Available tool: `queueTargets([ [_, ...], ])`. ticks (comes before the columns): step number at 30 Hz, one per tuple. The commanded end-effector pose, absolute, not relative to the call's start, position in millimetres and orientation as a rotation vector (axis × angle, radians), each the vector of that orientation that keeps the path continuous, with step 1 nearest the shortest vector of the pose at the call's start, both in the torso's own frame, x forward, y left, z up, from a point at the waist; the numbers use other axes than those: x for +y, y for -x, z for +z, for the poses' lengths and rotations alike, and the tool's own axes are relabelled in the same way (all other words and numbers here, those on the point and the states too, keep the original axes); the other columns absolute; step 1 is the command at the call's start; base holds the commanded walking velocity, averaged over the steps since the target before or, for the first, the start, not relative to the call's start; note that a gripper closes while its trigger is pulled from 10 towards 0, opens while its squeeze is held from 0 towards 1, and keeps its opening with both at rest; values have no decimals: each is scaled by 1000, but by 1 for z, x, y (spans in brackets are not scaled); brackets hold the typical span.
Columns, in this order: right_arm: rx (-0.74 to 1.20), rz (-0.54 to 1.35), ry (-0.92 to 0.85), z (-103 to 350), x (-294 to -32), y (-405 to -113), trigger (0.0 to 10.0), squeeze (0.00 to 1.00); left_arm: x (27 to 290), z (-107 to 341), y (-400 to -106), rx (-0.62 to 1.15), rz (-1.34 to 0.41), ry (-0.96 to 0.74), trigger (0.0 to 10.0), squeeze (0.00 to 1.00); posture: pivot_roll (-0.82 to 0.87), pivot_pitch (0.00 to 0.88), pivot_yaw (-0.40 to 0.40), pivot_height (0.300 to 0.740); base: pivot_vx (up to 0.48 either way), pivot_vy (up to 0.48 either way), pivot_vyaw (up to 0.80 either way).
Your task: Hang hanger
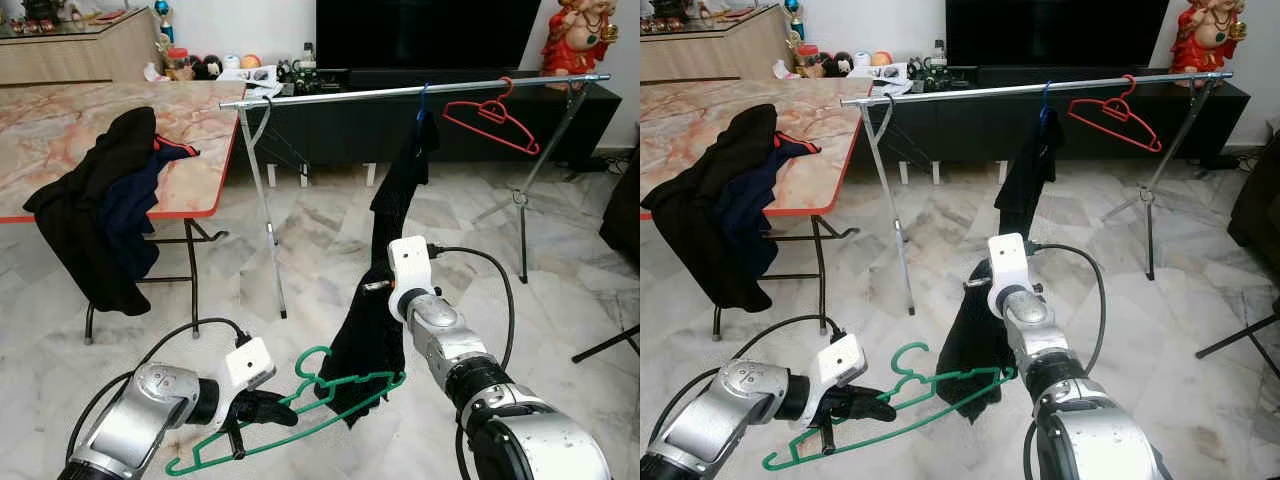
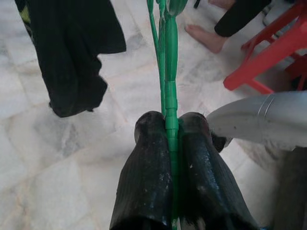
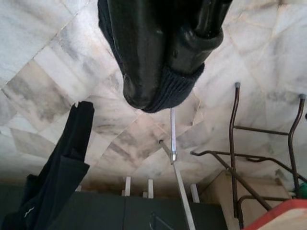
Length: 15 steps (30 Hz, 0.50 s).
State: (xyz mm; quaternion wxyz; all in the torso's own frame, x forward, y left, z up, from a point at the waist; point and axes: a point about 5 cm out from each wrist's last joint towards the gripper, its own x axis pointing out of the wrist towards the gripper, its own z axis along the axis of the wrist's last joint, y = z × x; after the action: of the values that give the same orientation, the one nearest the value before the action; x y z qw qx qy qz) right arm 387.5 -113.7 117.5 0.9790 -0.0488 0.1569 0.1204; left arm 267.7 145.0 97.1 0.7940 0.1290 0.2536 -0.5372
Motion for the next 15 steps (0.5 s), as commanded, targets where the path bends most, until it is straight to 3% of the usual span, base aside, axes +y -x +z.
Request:
queueTargets([
  [1, 271, 280, 104, 134, -105, -394, 10000, 0, 144, 108, -274, 492, -1130, -269, 10000, 0, 154, 0, -9, 740, 0, 0, 0],
  [15, 268, 310, 82, 137, -102, -394, 10000, 0, 147, 111, -287, 441, -978, -299, 10000, 0, 155, 0, -9, 740, 0, 0, 0],
])
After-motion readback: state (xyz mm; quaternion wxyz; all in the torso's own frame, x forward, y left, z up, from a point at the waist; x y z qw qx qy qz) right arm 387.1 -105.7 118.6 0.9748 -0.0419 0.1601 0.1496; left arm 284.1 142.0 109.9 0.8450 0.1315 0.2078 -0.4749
